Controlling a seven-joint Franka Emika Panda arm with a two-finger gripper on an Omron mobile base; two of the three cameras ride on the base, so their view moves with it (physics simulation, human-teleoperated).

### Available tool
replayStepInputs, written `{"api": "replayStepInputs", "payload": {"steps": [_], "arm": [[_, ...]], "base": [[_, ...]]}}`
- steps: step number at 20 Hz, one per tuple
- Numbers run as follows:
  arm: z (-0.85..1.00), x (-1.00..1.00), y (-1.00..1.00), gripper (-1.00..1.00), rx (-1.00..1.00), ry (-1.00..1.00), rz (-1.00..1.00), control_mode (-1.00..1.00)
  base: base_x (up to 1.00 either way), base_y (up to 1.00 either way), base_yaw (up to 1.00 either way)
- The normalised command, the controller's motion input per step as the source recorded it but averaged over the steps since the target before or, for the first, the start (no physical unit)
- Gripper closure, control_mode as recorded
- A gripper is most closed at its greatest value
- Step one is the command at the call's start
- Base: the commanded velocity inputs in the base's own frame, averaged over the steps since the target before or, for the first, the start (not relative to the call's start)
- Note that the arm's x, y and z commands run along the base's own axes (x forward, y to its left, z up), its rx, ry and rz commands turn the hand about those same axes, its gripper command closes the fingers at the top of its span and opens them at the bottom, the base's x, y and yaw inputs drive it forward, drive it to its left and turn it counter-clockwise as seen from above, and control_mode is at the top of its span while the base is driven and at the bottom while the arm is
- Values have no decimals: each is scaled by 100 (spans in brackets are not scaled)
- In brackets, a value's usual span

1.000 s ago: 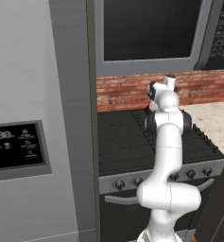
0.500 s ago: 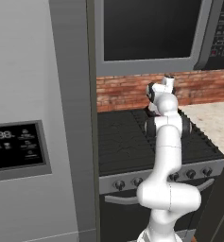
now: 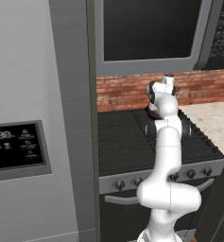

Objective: Place the steak on the plate and place the garlic on the same plate.

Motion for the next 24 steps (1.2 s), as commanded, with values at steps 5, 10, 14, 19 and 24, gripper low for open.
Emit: {"api": "replayStepInputs", "payload": {"steps": [5, 10, 14, 19, 24], "arm": [[-1, -1, 0, 100, 0, 1, 0, -100], [9, -28, 0, 100, 0, -4, -2, -100], [11, -74, 0, 100, -1, -8, -3, -100], [-20, -82, 8, 100, -4, -5, -1, -100], [-43, -80, 21, 100, -6, -7, 0, -100]], "base": [[0, 0, 0], [0, 0, 0], [0, 0, 0], [0, 0, 0], [0, 0, 0]]}}
